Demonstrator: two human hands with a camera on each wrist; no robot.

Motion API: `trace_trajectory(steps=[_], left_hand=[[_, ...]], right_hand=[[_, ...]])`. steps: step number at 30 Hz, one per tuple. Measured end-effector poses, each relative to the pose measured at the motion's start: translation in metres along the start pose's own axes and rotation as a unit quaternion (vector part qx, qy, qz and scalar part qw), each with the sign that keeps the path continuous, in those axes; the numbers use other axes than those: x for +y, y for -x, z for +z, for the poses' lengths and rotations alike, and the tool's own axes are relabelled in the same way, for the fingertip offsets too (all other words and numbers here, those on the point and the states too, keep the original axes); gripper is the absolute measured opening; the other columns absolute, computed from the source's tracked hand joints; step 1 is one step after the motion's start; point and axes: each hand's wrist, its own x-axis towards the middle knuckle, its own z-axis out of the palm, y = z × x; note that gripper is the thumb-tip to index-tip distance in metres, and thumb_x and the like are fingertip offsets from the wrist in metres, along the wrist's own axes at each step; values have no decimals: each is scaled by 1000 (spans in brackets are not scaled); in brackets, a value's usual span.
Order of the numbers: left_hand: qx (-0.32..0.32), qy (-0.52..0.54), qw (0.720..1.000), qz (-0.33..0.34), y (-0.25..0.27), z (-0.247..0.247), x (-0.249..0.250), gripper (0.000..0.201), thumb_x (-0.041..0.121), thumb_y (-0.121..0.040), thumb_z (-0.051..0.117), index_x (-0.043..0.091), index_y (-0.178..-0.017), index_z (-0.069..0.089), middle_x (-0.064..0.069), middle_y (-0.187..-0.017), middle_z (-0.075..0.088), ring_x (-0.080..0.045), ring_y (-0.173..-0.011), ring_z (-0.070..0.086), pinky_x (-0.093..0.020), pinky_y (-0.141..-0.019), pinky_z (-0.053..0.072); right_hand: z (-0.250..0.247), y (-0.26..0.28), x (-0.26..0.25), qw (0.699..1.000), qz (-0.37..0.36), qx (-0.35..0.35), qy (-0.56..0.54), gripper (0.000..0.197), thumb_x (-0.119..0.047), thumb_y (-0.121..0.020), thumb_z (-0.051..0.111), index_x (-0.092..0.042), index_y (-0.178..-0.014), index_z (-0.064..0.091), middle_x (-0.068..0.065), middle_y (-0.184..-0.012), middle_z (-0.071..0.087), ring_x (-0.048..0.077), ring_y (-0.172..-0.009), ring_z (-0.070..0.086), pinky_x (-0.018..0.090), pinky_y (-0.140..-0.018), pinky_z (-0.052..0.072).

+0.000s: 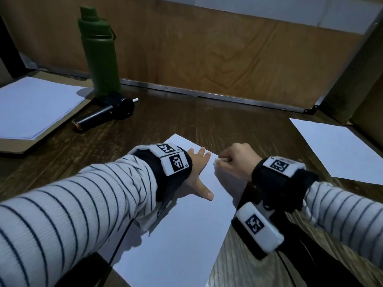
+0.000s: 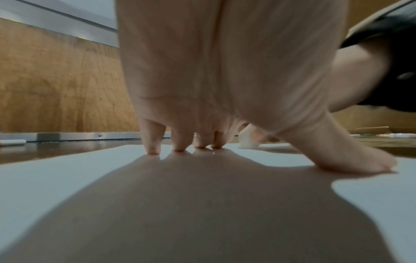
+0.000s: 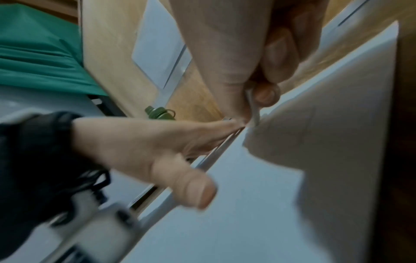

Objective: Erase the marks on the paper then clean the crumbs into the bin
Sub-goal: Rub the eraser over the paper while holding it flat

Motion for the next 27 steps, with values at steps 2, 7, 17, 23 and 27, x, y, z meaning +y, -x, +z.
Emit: trace_trajectory(steps=[2, 7, 17, 23, 27], left_hand=[[5, 3, 1000, 2, -1, 1, 0, 119, 70, -71, 60, 19, -149, -13, -2, -158, -15, -26, -147, -7, -49, -116, 11], [2, 7, 1000, 1, -5, 4, -3, 121, 74, -68, 58, 21, -149, -14, -1, -158, -17, -25, -147, -8, -50, -116, 9], [0, -2, 1000, 0, 0, -1, 1, 119, 70, -71, 59, 17, -149, -14, -3, -158, -16, -26, -147, -7, -49, -116, 9], [11, 8, 1000, -2, -1, 4, 0, 121, 69, -70, 61, 17, -149, -14, -3, -158, -17, -26, -146, -9, -47, -116, 9], [15, 1, 1000, -6, 1, 4, 2, 123, 70, -69, 61, 17, -149, -15, -2, -158, -18, -25, -146, -9, -47, -116, 9]], right_hand=[[5, 13, -9, 997, -68, -34, 18, 43, -23, -86, 53, -19, -47, 36, 0, -49, 35, 18, -51, 36, 18, -51, 30], [-2, 3, 1, 998, -59, -19, 21, 41, -22, -86, 52, -15, -47, 41, -1, -49, 36, 16, -51, 31, 26, -57, 31], [1, 10, 2, 1000, -27, 0, 6, 31, -22, -83, 53, -14, -53, 48, 4, -52, 42, 18, -54, 38, 23, -55, 36], [5, 31, -8, 996, -70, -46, -34, 32, -25, -84, 58, -11, -56, 57, 4, -48, 37, 12, -51, 40, 16, -50, 32], [1, 24, -1, 997, -47, -42, -46, 21, -28, -82, 62, -20, -63, 68, -2, -47, 45, 10, -54, 41, 11, -50, 35]])
